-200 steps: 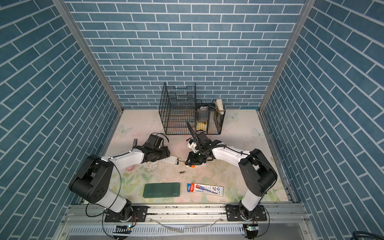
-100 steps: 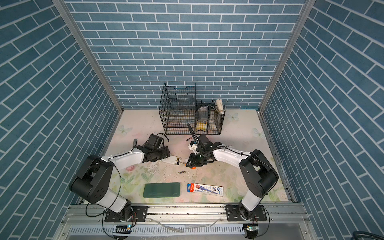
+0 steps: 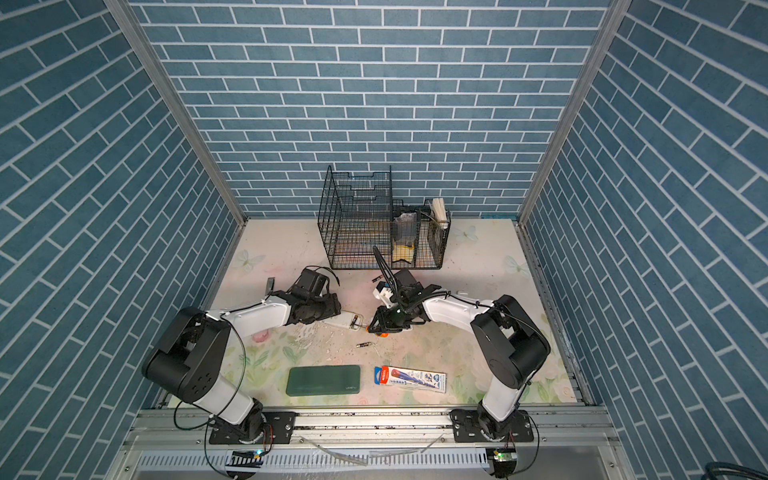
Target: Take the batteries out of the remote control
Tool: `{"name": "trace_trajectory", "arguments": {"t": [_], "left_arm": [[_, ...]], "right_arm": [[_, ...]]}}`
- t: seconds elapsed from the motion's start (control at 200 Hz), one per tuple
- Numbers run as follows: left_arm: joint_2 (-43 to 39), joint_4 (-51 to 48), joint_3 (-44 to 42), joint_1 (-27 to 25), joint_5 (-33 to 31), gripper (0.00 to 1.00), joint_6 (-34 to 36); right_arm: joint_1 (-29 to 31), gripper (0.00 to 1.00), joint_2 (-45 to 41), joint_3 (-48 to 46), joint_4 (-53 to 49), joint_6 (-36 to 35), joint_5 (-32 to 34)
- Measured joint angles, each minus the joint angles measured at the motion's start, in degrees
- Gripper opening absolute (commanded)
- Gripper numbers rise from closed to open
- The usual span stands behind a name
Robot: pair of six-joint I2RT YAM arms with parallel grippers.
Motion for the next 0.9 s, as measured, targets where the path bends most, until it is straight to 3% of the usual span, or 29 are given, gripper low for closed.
{"name": "trace_trajectory", "arguments": {"t": [0.9], "left_arm": [[-0.48, 0.87, -0.92, -0.28, -0.72, 0.71, 1.11]], "right_arm": [[-3.23, 0.00, 0.11, 1.14, 6.14, 4.11, -0.31]]}}
